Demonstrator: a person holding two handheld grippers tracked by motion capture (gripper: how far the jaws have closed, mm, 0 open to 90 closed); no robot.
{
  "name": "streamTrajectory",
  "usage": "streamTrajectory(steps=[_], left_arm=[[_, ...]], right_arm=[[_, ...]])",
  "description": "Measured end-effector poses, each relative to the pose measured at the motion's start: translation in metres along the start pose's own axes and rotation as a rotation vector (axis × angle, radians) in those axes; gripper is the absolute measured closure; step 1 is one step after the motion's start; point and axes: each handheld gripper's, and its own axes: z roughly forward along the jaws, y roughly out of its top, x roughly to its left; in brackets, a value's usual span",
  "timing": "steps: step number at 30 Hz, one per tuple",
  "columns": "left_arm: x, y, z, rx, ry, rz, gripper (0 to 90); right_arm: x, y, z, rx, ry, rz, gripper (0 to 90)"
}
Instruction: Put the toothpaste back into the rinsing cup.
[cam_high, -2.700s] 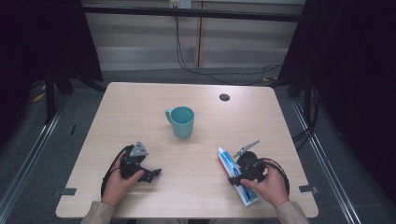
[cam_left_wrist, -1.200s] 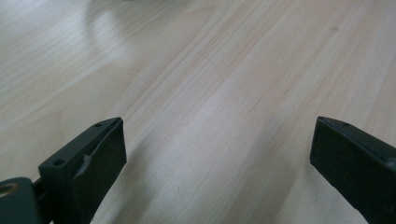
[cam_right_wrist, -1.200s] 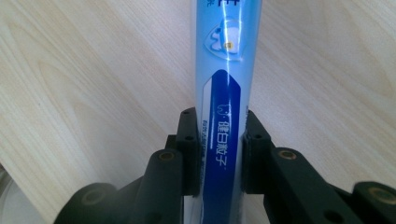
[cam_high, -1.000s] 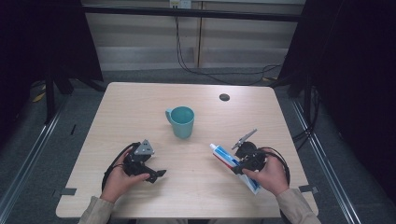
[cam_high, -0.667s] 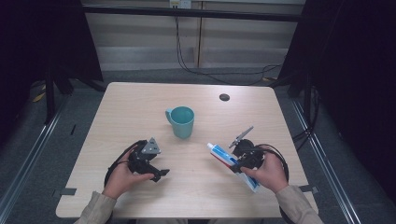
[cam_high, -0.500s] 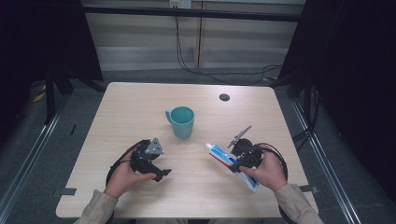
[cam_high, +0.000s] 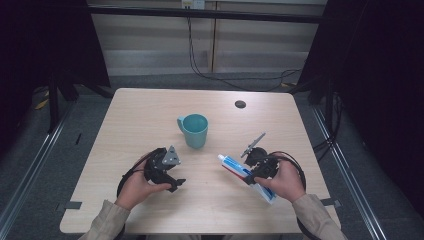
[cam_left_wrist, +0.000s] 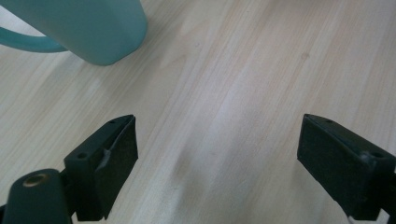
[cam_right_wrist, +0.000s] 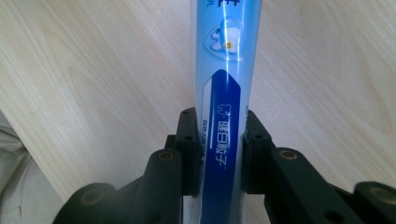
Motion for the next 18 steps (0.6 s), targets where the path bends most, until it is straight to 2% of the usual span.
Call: streamTrajectory(steps=[7,8,10,18], left_arm=[[-0.002,0.01,-0.001,0.0,0.01,0.03,12.8],[-0.003,0.012,0.0,-0.002,0.013,0.035,13.0],[-0.004,0.018,0.0,0.003,0.017,0.055,13.4],[-0.007,0.03,0.0,0.014,0.019,0.091,14.0]], right_arm=[[0.002,0.006,0.002,0.012,0.0,-0.022,73.9],[0.003,0.007,0.002,0.016,0.0,-0.014,73.9],[0.003,0.009,0.002,0.013,0.002,-0.04,73.9],[0.006,0.015,0.002,0.023,0.007,-0.049,73.9]])
